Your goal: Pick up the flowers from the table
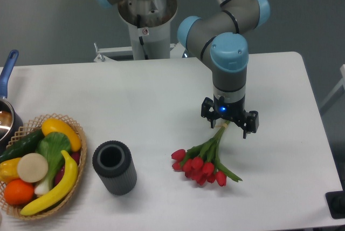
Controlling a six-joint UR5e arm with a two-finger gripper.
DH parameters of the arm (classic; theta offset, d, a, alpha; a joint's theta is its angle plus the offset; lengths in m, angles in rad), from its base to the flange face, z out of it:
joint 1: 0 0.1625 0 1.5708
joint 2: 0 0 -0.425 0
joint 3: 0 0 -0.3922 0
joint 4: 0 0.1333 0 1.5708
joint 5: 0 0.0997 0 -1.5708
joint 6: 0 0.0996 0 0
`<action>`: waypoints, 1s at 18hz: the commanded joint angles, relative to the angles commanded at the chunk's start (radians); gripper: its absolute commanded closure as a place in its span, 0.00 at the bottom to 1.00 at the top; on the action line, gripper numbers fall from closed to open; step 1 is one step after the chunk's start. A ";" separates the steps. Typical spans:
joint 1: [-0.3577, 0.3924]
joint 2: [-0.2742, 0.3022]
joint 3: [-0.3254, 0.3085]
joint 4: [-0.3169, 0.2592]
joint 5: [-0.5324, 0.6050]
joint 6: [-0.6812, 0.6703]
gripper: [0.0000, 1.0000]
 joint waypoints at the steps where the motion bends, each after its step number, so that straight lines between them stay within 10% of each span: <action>1: 0.000 0.000 0.000 0.000 0.000 0.002 0.00; 18: -0.006 -0.081 -0.077 0.046 -0.005 0.002 0.00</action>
